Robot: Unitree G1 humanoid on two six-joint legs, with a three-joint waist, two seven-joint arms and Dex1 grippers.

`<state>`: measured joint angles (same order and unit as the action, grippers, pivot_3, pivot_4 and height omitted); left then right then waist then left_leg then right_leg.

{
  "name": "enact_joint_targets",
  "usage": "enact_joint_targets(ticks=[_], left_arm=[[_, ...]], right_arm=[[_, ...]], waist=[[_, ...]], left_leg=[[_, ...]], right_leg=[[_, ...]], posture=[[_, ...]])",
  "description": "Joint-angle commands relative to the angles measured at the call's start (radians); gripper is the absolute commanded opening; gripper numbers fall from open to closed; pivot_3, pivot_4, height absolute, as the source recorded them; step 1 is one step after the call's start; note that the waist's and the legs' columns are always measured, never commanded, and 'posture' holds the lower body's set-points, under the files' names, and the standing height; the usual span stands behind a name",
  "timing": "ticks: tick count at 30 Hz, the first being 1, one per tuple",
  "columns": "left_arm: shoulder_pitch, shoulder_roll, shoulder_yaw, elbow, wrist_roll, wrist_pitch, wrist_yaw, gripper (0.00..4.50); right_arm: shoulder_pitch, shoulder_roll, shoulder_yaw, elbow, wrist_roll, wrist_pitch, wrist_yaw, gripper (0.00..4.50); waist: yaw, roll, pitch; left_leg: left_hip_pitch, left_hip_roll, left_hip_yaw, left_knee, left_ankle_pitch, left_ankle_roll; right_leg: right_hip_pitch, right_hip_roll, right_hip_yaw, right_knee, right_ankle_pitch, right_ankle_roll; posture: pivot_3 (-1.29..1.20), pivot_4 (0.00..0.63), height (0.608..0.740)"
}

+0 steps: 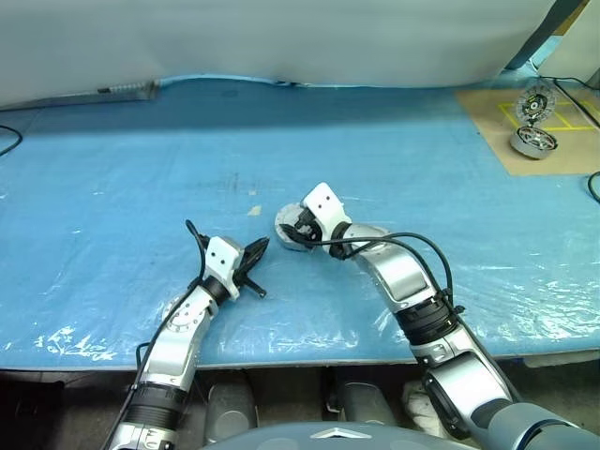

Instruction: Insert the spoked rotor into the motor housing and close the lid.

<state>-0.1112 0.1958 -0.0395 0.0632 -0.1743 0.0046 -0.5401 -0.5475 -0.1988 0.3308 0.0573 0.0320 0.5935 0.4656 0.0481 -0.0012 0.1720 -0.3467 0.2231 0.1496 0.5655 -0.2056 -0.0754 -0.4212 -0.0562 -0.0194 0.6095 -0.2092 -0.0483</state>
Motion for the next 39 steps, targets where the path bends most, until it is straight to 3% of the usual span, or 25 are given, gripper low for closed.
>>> enact_joint_targets(ticks=[1, 4, 7, 12, 20, 32, 36, 39], left_arm=[[-0.071, 0.024, 0.035, -0.042, -0.051, 0.142, 0.014, 0.0], [-0.188, 0.046, 0.067, -0.032, -0.116, 0.376, 0.035, 0.0], [-0.33, 0.049, 0.155, 0.009, -0.287, 0.627, 0.018, 0.0], [-0.494, 0.082, 0.198, 0.157, -0.407, 0.833, -0.08, 0.0], [-0.582, 0.099, 0.096, 0.305, -0.342, 0.825, -0.182, 0.0], [-0.502, 0.063, 0.007, 0.236, -0.301, 0.847, -0.179, 0.0], [-0.484, 0.058, 0.005, 0.21, -0.297, 0.856, -0.173, 0.0], [-0.475, 0.061, 0.001, 0.197, -0.293, 0.858, -0.171, 0.0]], right_arm=[[0.024, -0.01, 0.014, 0.025, -0.008, 0.094, 0.016, 2.99], [0.022, -0.005, 0.007, 0.021, -0.005, 0.117, 0.013, 2.99], [0.024, -0.004, 0.003, 0.021, -0.006, 0.125, 0.012, 2.99], [0.027, -0.003, 0.002, 0.024, -0.011, 0.126, 0.009, 2.99], [0.036, 0.001, 0.0, 0.015, -0.014, 0.129, -0.005, 2.99], [0.065, 0.009, 0.006, -0.023, -0.008, 0.136, -0.014, 2.99], [0.088, 0.007, -0.033, -0.066, 0.021, 0.124, -0.003, 4.33], [0.138, -0.015, -0.091, -0.155, 0.06, 0.128, 0.015, 4.46]], waist=[[0.0, 0.0, -0.001], [0.002, 0.0, -0.002], [0.004, 0.0, -0.002], [0.004, 0.001, -0.003], [0.008, 0.001, -0.003], [0.022, 0.001, -0.005], [0.024, 0.001, -0.006], [0.031, 0.001, -0.006]], left_leg=[[0.0, 0.0, 0.0, 0.0, 0.0, 0.0], [0.0, 0.0, 0.0, 0.0, 0.0, 0.0], [0.0, -0.001, 0.0, 0.0, 0.0, 0.0], [0.0, -0.002, 0.0, 0.0, 0.0, 0.0], [-0.001, -0.002, -0.001, 0.0, 0.0, 0.0], [0.0, -0.001, -0.001, -0.001, 0.0, 0.0], [0.0, -0.002, -0.001, -0.001, 0.0, 0.0], [0.0, -0.002, -0.001, -0.001, 0.0, 0.0]], right_leg=[[0.0, 0.0, 0.0, 0.0, 0.0, 0.0], [0.0, 0.0, 0.0, -0.001, 0.0, 0.0], [0.0, 0.0, 0.0, 0.0, 0.0, 0.0], [0.0, 0.0, 0.001, 0.0, 0.0, 0.0], [0.0, 0.0, 0.0, -0.001, 0.0, 0.0], [0.001, -0.001, 0.0, -0.002, 0.0, 0.0], [0.003, -0.001, 0.0, -0.002, 0.0, 0.0], [0.003, -0.002, -0.001, -0.003, 0.0, 0.0]], posture=[[0.0, 0.15, 0.74], [0.0, 0.15, 0.74], [0.0, 0.15, 0.74], [0.0, 0.15, 0.74], [0.0, 0.15, 0.74], [0.0, 0.15, 0.74], [0.0, 0.15, 0.74], [0.0, 0.15, 0.74]])
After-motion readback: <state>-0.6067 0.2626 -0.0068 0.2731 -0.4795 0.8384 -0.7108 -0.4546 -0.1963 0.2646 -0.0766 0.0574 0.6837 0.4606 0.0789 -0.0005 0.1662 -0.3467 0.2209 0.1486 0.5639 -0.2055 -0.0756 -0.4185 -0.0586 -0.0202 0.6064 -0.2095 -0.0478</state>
